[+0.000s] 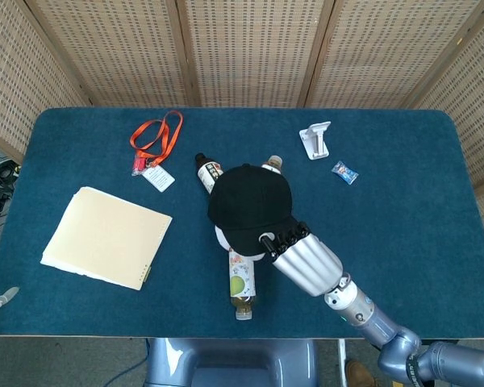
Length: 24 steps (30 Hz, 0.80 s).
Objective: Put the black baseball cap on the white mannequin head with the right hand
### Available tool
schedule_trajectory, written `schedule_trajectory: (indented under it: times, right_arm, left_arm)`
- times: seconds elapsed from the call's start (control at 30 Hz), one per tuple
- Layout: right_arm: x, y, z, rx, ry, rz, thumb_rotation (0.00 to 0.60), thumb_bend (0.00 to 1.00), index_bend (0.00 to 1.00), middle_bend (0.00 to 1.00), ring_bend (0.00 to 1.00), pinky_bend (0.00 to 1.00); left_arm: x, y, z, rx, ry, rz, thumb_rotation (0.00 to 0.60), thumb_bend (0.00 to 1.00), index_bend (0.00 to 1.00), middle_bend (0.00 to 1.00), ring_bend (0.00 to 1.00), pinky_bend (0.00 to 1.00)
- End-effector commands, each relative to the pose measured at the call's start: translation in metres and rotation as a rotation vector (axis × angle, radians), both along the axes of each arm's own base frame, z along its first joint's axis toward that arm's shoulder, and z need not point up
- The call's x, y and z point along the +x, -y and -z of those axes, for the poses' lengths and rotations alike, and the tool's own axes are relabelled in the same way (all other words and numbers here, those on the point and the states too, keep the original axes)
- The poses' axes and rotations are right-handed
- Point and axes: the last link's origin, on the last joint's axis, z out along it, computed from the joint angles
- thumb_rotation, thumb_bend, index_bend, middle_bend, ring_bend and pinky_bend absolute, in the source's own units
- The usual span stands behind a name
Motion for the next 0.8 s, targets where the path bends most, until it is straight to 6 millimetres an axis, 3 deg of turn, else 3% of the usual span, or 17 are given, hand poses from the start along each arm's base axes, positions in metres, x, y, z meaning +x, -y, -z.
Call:
schedule_trajectory:
  times: [0.03, 0.67, 0.8]
  right_arm:
    - [-0.001, -0.003, 0.003, 0.006, -0.001, 0.008, 0.6, 0.54, 0.78, 1.0, 1.0, 1.0]
    - [-0.008, -0.011, 0.01, 0.033, 0.002, 0.021, 0.6, 0.54, 0.77, 1.0, 1.0, 1.0]
    - [-0.007, -0.013, 0.012, 0.034, 0.0, 0.012, 0.6, 0.5, 0.76, 1.0, 1.0, 1.0]
  left_arm:
    - [0.001, 0.0, -0.002, 0.005, 0.003, 0.003, 0.6, 0.0, 0.0, 0.0, 0.0, 0.0]
    - [0.0, 0.0, -0.001, 0.0, 0.0, 0.001, 0.6, 0.0, 0.0, 0.0, 0.0, 0.0]
    - [0.0, -0.001, -0.001, 0.0, 0.0, 0.0, 0.6, 0.0, 0.0, 0.0, 0.0, 0.0]
